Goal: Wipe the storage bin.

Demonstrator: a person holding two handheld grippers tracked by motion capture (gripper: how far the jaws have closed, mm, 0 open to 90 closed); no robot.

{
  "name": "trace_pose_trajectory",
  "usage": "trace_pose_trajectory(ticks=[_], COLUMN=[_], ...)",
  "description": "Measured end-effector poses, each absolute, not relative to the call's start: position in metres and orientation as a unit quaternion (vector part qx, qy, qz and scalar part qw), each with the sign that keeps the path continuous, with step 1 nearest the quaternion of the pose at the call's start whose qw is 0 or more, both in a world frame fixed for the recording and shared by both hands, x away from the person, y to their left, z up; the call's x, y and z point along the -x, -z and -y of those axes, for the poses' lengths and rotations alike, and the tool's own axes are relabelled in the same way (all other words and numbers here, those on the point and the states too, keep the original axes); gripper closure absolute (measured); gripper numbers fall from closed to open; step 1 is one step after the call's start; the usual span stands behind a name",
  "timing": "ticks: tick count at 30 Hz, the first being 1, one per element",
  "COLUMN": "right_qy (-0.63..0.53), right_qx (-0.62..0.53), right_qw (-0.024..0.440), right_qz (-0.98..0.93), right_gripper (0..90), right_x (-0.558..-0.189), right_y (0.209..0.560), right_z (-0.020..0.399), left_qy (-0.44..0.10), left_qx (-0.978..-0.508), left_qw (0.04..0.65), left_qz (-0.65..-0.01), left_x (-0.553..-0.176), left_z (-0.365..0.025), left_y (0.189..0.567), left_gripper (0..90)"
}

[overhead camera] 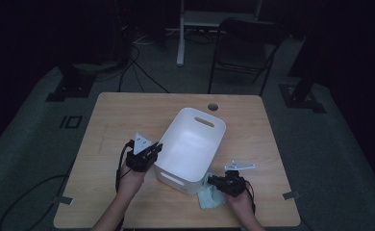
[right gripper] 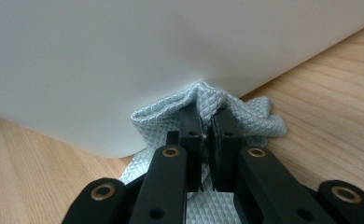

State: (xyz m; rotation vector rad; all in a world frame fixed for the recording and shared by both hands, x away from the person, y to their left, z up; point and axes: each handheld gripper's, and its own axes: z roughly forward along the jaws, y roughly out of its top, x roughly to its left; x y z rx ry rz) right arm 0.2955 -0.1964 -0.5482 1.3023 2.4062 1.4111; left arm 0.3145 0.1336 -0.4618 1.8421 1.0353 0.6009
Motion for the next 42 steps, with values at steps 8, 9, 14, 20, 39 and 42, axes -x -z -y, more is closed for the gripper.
trace_pose_trajectory(ticks=[8, 9, 14, 20, 39, 42], right_qy=[-0.528, -0.541, -0.575, -0.553, -0.478, -0.472], right_qx=[-0.372, -0.361, -0.331, -0.353, -0.406, -0.417], right_qw=[0.045, 0.052, 0.070, 0.061, 0.040, 0.029], right_qz=[-0.762, -0.758, -0.745, -0.752, -0.778, -0.776], right_gripper=[85.0, 85.0, 85.0, 85.0, 85.1, 85.1], right_x=[-0.260, -0.255, -0.238, -0.246, -0.274, -0.275], right_y=[0.507, 0.500, 0.482, 0.499, 0.547, 0.549], right_z=[0.193, 0.192, 0.188, 0.187, 0.189, 0.189], left_qy=[-0.249, -0.251, -0.246, -0.244, -0.242, -0.244], left_qx=[-0.746, -0.746, -0.745, -0.752, -0.751, -0.748], left_qw=[0.449, 0.448, 0.450, 0.445, 0.442, 0.442], left_qz=[-0.423, -0.423, -0.425, -0.421, -0.426, -0.430], left_x=[-0.314, -0.314, -0.314, -0.313, -0.313, -0.313], left_z=[-0.132, -0.132, -0.132, -0.131, -0.131, -0.131], left_y=[0.461, 0.461, 0.461, 0.460, 0.460, 0.460], left_gripper=[84.4, 84.4, 84.6, 84.9, 84.6, 84.7])
